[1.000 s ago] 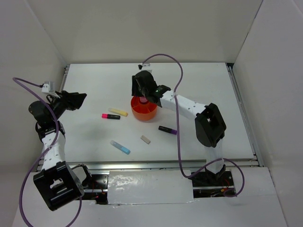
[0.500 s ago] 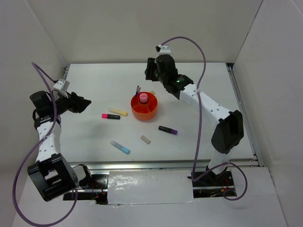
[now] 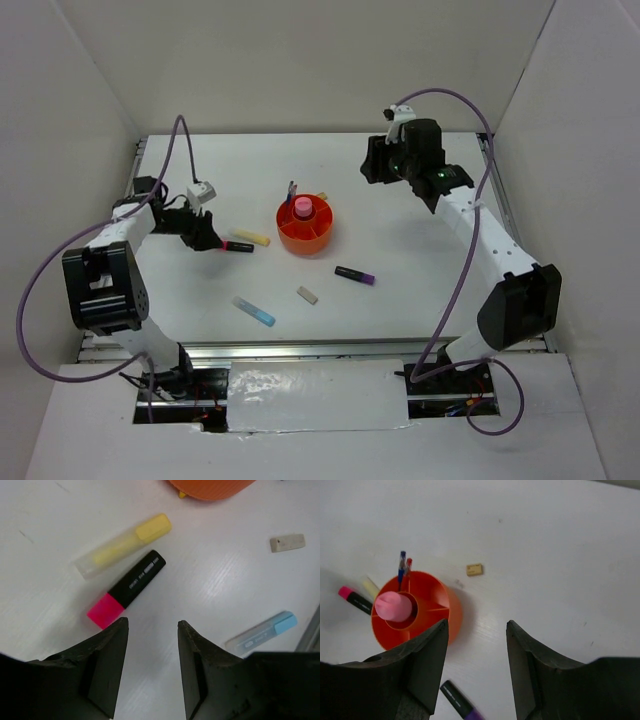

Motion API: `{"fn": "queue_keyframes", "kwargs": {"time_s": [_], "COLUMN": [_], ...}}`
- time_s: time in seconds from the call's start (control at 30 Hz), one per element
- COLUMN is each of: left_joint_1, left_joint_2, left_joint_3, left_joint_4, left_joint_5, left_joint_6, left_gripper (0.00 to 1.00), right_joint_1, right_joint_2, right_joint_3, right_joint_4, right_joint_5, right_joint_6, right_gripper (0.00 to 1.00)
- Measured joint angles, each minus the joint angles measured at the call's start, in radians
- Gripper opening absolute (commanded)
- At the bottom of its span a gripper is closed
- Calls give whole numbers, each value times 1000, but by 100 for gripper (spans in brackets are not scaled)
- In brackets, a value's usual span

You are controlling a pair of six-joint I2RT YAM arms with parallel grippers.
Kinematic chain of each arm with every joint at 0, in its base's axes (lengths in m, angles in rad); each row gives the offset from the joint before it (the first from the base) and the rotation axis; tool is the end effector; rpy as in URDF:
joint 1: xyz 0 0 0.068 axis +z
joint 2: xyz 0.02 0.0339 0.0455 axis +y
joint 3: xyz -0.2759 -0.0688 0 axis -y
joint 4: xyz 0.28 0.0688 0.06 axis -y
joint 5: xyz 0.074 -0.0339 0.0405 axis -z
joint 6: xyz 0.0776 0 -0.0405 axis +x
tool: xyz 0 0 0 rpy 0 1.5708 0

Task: Sort the stationery into containers
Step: Pick up the pen from the center of the board.

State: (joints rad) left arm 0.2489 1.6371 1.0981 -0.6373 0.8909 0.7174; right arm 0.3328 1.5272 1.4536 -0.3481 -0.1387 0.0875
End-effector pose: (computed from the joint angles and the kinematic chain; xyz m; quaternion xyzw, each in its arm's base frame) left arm 0.3604 0.0294 0.1832 0.2875 0.8412 -0.2920 0.3529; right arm 0.4022 0.1504 0.3666 -0.1398 0.8265 0.1700 0.5181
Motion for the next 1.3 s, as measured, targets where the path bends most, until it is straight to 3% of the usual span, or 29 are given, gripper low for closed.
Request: {"fn": "queue_keyframes", "kwargs": {"time_s": [0.2, 0.4, 0.73, 1.3], "left_joint_1": [-176, -335, -344, -400], "left_joint_2": [58, 115, 331, 404], "left_joint_3": [146, 217, 344, 357], "left_joint_4": [-7, -45, -93, -110], "left_joint_5": [-111, -176, -158, -181], "left_joint_6": [128, 370, 557, 619], "left_gripper": [55, 60, 62, 61], "right_joint_1": [-53, -90, -143, -179], "right_joint_2": [-25, -41, -81, -81], "right_joint_3": [-89, -124, -127, -127], "right_joint_4": [-37, -61, -98, -126], "right_joint_5": [-71, -111, -142, -173], "right_joint_6": [-12, -11, -12, -11], "right_gripper": [58, 58, 58, 58]}}
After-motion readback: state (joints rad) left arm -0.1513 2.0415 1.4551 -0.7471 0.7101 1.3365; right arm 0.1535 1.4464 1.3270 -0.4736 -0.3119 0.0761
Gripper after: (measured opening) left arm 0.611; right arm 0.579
